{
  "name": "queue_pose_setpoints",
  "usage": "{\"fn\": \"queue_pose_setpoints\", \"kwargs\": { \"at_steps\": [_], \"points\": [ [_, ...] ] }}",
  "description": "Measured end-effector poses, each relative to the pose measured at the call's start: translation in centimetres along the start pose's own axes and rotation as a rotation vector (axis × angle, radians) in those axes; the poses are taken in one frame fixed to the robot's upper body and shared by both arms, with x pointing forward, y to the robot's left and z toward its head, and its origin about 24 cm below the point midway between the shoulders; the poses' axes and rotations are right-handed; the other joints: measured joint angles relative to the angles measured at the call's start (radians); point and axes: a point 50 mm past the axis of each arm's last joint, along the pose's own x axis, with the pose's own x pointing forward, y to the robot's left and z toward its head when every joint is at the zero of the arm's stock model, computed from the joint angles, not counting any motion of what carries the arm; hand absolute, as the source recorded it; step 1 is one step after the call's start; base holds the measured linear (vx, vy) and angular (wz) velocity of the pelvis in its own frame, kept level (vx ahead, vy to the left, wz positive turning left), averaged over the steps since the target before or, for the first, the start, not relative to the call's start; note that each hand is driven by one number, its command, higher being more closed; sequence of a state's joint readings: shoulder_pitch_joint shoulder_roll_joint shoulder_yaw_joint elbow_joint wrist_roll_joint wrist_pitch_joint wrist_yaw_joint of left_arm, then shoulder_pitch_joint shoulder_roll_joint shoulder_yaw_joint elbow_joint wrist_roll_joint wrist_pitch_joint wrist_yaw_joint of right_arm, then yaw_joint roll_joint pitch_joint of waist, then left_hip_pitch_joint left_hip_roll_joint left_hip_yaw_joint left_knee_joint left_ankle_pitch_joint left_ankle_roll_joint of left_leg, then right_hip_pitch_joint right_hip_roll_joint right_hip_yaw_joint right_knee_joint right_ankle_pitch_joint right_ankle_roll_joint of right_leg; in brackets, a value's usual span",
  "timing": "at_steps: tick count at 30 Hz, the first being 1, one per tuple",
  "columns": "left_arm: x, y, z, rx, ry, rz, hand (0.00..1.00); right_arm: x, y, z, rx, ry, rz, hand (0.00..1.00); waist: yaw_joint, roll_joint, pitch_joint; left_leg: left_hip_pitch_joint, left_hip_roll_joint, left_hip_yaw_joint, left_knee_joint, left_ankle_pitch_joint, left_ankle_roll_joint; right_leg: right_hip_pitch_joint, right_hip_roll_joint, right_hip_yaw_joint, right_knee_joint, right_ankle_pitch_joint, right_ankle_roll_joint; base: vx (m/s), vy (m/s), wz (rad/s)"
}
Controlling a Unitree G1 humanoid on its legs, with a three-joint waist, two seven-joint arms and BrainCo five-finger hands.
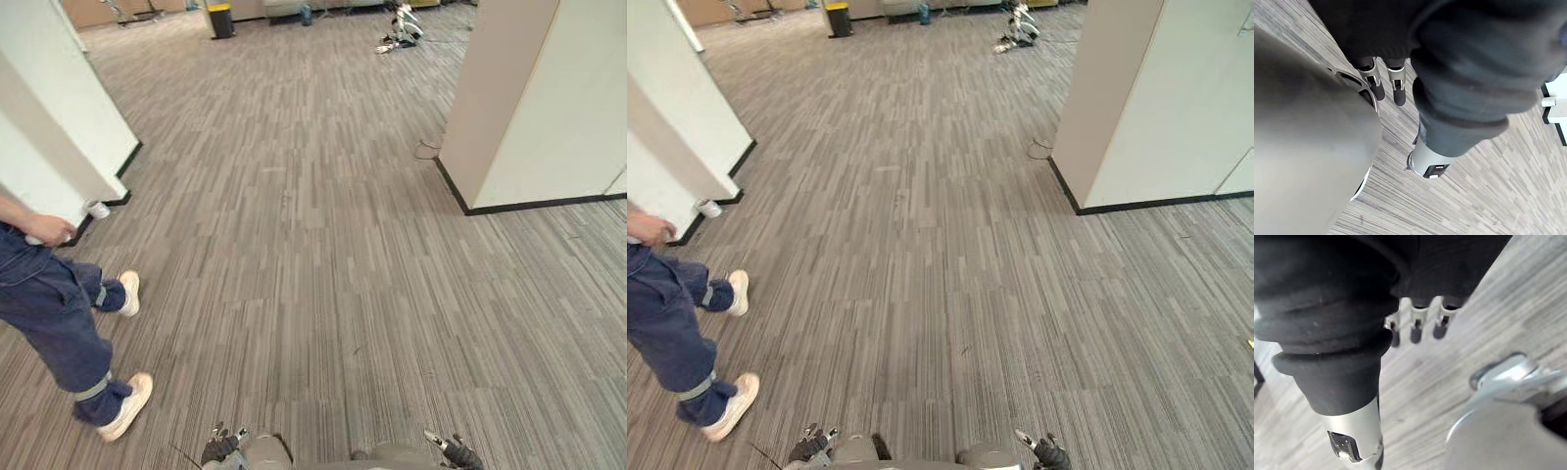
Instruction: Organize washtable
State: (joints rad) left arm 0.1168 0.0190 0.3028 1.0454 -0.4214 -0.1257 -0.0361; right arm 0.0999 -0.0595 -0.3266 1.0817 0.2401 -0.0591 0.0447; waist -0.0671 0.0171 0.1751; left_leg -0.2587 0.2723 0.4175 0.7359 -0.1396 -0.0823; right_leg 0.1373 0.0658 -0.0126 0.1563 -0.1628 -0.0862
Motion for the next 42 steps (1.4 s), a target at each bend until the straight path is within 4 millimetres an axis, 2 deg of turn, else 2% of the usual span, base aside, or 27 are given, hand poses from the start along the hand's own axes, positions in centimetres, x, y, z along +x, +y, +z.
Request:
{"fn": "queue_pose_setpoints", "kwargs": {
  "at_steps": [3,4,5,6,7,8,9,10,11,12,14,15,17,18,21,23,25,26,27,28,30,34,36,38,40,41,42],
  "points": [
    [0.1,-0.7,-0.1,0.045,0.008,-0.028,0.0,0.1,-0.3,0.3,-0.075,0.001,0.003,0.0,0.009,0.021,0.001,-0.049,-0.1,-0.087,-0.536,0.068,-0.097,0.116,0.009,0.039,-0.09,-0.027,0.019,0.64,0.038,-0.46],
    [0.1,-0.9,-0.1,0.05,0.009,-0.034,0.0,0.0,-0.7,0.1,-0.081,0.011,-0.008,0.0,0.018,0.03,0.001,-0.062,-0.108,-0.104,-0.584,0.066,-0.091,0.156,0.015,0.051,-0.11,-0.042,0.035,0.68,0.169,-0.65],
    [0.0,-0.8,-0.3,0.047,0.011,-0.027,0.0,-0.1,-1.3,-0.5,-0.1,0.033,-0.024,0.0,0.029,0.035,-0.004,-0.067,-0.115,-0.117,-0.6,0.068,-0.078,0.21,0.015,0.064,-0.096,-0.074,0.062,0.73,0.249,-0.91],
    [-0.1,-0.4,-0.7,0.037,0.021,-0.009,0.0,-0.4,-1.8,-1.1,-0.118,0.049,-0.033,0.0,0.037,0.037,-0.023,-0.056,-0.114,-0.131,-0.579,0.125,0.001,0.222,0.013,0.091,-0.004,-0.123,0.062,0.91,0.32,-0.99],
    [-0.2,-0.3,-0.7,0.033,0.017,-0.003,0.0,-0.4,-1.5,-1.3,-0.126,0.053,-0.025,0.0,0.039,0.022,-0.03,-0.047,-0.125,-0.123,-0.547,0.182,0.029,0.2,-0.002,0.101,0.094,-0.159,0.065,0.81,0.287,-1.09],
    [-0.2,0.3,-0.5,0.049,0.016,0.011,0.0,-0.4,-1.1,-1.6,-0.139,0.064,-0.011,0.0,0.037,-0.018,-0.052,-0.01,-0.158,-0.102,-0.517,0.228,0.085,0.108,-0.053,0.099,0.365,-0.184,0.083,0.78,0.272,-0.94],
    [0.0,1.1,0.4,0.082,-0.003,0.024,0.0,-0.5,-0.2,-2.5,-0.128,0.09,0.01,0.0,0.022,-0.084,-0.063,0.038,-0.209,-0.072,-0.492,0.205,0.131,0.006,-0.118,0.092,0.639,-0.106,0.146,0.61,0.209,-0.61],
    [0.1,1.4,0.9,0.122,-0.009,0.024,0.0,-0.7,0.1,-3.2,-0.121,0.11,0.018,0.0,0.012,-0.115,-0.061,0.066,-0.24,-0.069,-0.484,0.175,0.137,-0.023,-0.148,0.086,0.729,-0.02,0.163,0.91,0.278,0.2],
    [0.3,1.2,1.1,0.21,0.007,0.004,0.0,-1.0,0.0,-4.3,-0.07,0.136,0.002,0.0,-0.012,-0.112,-0.051,0.147,-0.283,-0.109,-0.5,0.117,0.157,-0.053,-0.175,0.06,0.84,0.236,0.221,0.77,0.207,0.45],
    [0.4,0.9,1.1,0.235,0.017,-0.003,0.0,-1.0,-0.2,-4.2,-0.073,0.136,-0.005,0.0,-0.016,-0.109,-0.046,0.182,-0.285,-0.109,-0.51,0.096,0.156,-0.081,-0.175,0.062,0.891,0.203,0.216,0.87,0.231,0.35],
    [0.4,0.4,0.5,0.296,0.048,-0.024,0.0,-0.8,-0.4,-3.3,-0.079,0.099,-0.009,0.0,-0.027,-0.078,-0.035,0.284,-0.281,-0.123,-0.565,0.048,0.147,-0.194,-0.181,0.008,0.978,0.042,0.146,0.62,0.153,0.0],
    [0.5,-0.4,0.4,0.358,0.062,-0.061,0.0,-0.8,-0.5,-2.9,-0.064,0.076,-0.013,0.0,-0.034,-0.057,-0.022,0.37,-0.276,-0.129,-0.62,0.024,0.145,-0.294,-0.173,-0.039,0.936,-0.052,0.127,0.6,0.11,0.08],
    [0.8,-1.8,0.6,0.399,0.064,-0.105,0.0,-0.8,-0.8,-2.4,-0.043,0.053,-0.021,0.0,-0.049,-0.04,-0.011,0.437,-0.271,-0.142,-0.653,-0.006,0.136,-0.385,-0.163,-0.072,0.79,-0.101,0.119,0.65,0.045,0.24],
    [0.9,-3.2,0.8,0.417,0.052,-0.143,0.0,-0.8,-1.0,-2.3,-0.022,0.05,-0.027,0.0,-0.071,-0.028,-0.005,0.478,-0.268,-0.153,-0.671,-0.029,0.126,-0.434,-0.154,-0.083,0.59,-0.094,0.117,0.71,-0.039,0.58],
    [1.1,-5.3,1.2,0.415,0.028,-0.189,0.0,-0.9,-1.3,-2.7,0.023,0.065,-0.041,0.0,-0.095,-0.018,-0.005,0.556,-0.267,-0.181,-0.678,-0.121,0.064,-0.505,-0.152,-0.072,0.055,0.073,0.113,0.69,-0.11,0.49],
    [0.8,-4.9,0.2,0.369,0.048,-0.17,0.0,-1.0,-1.6,-3.0,0.045,0.072,-0.057,0.0,-0.11,-0.02,-0.022,0.591,-0.24,-0.195,-0.607,-0.162,0.019,-0.551,-0.146,-0.068,0.142,0.13,0.081,0.87,-0.218,0.46],
    [0.3,-3.7,-1.0,0.26,0.065,-0.117,0.0,-1.1,-1.9,-2.9,0.074,0.056,-0.082,0.0,-0.11,-0.005,-0.026,0.449,-0.156,-0.196,-0.163,-0.109,-0.023,-0.511,-0.136,-0.082,0.237,0.205,0.055,0.96,-0.397,0.31],
    [0.3,-3.6,-1.0,0.193,0.057,-0.097,0.0,-1.2,-2.6,-2.5,0.067,0.041,-0.099,0.0,-0.096,0.034,-0.017,0.342,-0.06,-0.199,0.104,0.071,0.005,-0.463,-0.096,-0.09,0.256,0.148,0.034,0.68,-0.298,-0.05],
    [0.2,-3.4,-1.1,0.175,0.058,-0.086,0.0,-1.1,-2.8,-1.8,0.06,0.022,-0.104,0.0,-0.08,0.05,-0.013,0.298,-0.015,-0.193,0.215,0.156,0.007,-0.433,-0.065,-0.086,0.255,0.118,0.017,0.81,-0.261,-0.6],
    [0.3,-2.6,-0.7,0.149,0.047,-0.059,0.0,-0.6,-2.1,-0.5,0.057,-0.018,-0.084,0.0,-0.059,0.057,-0.004,0.22,0.06,-0.173,0.427,0.165,0.03,-0.336,-0.024,-0.066,0.243,0.067,-0.015,0.63,-0.178,-0.7],
    [0.4,-1.9,-0.1,0.159,0.027,-0.045,0.0,-0.3,-1.0,0.0,0.051,-0.026,-0.055,0.0,-0.037,0.034,0.003,0.175,0.077,-0.131,0.503,0.13,0.078,-0.22,-0.015,-0.028,0.192,0.034,-0.02,0.79,-0.234,-0.68],
    [0.4,-1.5,0.8,0.106,-0.015,-0.036,0.0,0.4,0.9,1.7,-0.013,-0.053,0.006,0.0,-0.021,0.018,-0.002,-0.006,0.036,-0.037,0.224,0.038,0.019,-0.005,-0.016,0.031,0.026,-0.006,0.005,0.74,-0.144,-0.4],
    [0.5,-1.6,1.0,0.136,-0.017,-0.048,0.0,0.5,1.3,2.2,-0.044,-0.06,0.02,0.0,-0.009,0.005,-0.001,-0.035,-0.085,-0.034,-0.31,0.062,-0.032,0.084,-0.035,0.044,-0.048,-0.026,0.037,0.73,-0.007,-0.25],
    [0.4,-2.2,0.8,0.16,-0.015,-0.07,0.0,0.6,0.9,2.4,-0.066,-0.063,0.007,0.0,0.004,0.032,0.0,-0.055,-0.117,-0.036,-0.61,0.093,-0.072,0.146,-0.018,0.07,-0.089,-0.03,0.044,0.72,0.093,-0.43],
    [0.3,-2.1,0.4,0.176,-0.01,-0.064,0.0,0.4,0.5,1.8,-0.073,-0.05,-0.002,0.0,0.013,0.046,-0.008,-0.083,-0.113,-0.03,-0.634,0.086,-0.054,0.216,-0.011,0.086,-0.082,-0.067,0.102,0.75,0.228,-0.63],
    [0.1,-1.7,-0.1,0.17,0.003,-0.05,0.0,0.1,-0.1,0.7,-0.071,-0.025,-0.014,0.0,0.026,0.049,-0.039,-0.081,-0.118,-0.051,-0.616,0.173,0.039,0.236,-0.022,0.118,-0.026,-0.097,0.099,0.82,0.312,-0.65],
    [0.0,-1.4,-0.3,0.176,0.008,-0.045,0.0,0.0,-0.3,0.1,-0.077,-0.008,-0.019,0.0,0.029,0.022,-0.062,-0.073,-0.15,-0.046,-0.588,0.244,0.106,0.205,-0.052,0.124,0.082,-0.123,0.123,0.84,0.329,-0.67]
  ]
}}
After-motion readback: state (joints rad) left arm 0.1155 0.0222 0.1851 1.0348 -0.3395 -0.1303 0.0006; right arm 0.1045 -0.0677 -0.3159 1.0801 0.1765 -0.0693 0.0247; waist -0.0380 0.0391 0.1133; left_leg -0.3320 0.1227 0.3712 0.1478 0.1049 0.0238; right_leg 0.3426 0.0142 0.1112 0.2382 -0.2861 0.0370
